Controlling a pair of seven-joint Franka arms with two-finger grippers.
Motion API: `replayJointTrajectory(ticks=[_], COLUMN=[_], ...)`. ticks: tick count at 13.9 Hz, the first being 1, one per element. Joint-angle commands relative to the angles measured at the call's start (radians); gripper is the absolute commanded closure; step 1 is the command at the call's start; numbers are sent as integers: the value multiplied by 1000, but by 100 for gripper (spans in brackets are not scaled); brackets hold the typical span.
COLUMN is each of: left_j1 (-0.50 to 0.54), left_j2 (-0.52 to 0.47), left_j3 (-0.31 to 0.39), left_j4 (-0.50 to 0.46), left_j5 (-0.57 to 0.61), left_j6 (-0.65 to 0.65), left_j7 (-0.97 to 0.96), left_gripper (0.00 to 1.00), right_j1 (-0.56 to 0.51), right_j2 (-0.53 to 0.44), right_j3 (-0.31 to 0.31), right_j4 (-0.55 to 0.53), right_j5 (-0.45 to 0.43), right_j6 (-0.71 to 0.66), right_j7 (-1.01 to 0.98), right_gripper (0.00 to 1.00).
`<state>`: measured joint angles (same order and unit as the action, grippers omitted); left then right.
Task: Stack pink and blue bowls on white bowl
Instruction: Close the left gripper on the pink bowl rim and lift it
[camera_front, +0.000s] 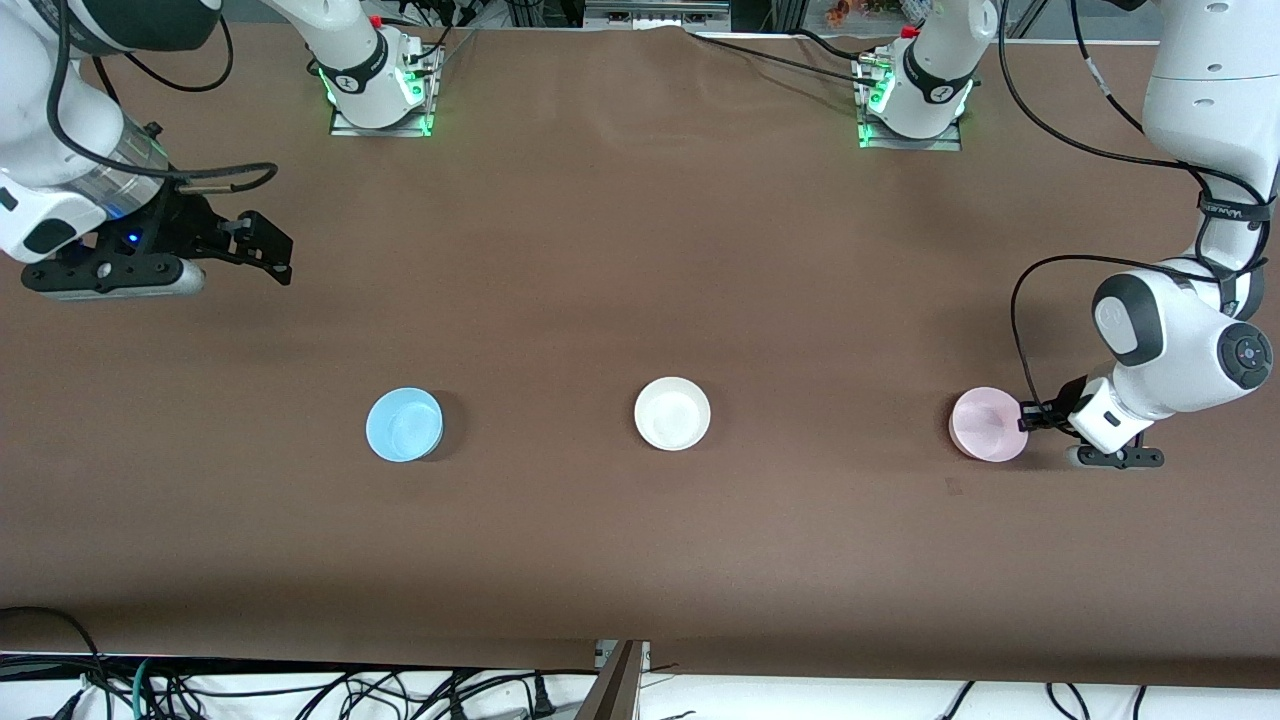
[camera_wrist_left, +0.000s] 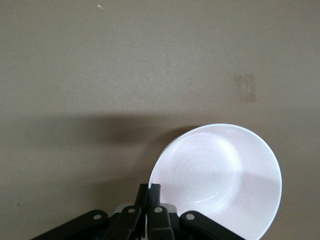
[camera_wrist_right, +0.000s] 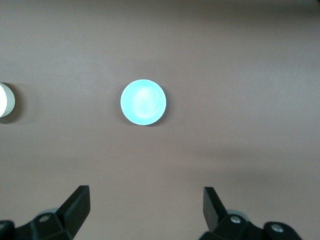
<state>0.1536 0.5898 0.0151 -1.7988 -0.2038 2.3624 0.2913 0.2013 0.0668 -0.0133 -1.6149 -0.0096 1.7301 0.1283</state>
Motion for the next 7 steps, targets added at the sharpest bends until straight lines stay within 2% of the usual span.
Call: replayJointTrajectory(ticks=[1,4,6,7], left_j1=[-43,-57,-77,-106], left_j2=[-15,-38,-36,-30], left_j3=[-9,-139,-232,-265], left_j4=[56,88,90,90], left_j5=[-71,-101,-91,-88], left_j6=[-69,-101,-91,-62], left_j7=[-29,-195,-369,-421], left_gripper=[100,100,100,100], right_j1=[4,1,10,4], right_j2=[45,51,153,165], right_j3=[3,4,4,3], right_j4=[0,0,7,0], right_j5=[-3,13,11,13], right_j6=[13,-20,-23,-11], right_j7=[-12,-7,-7,-10], right_gripper=[0,0,0,0])
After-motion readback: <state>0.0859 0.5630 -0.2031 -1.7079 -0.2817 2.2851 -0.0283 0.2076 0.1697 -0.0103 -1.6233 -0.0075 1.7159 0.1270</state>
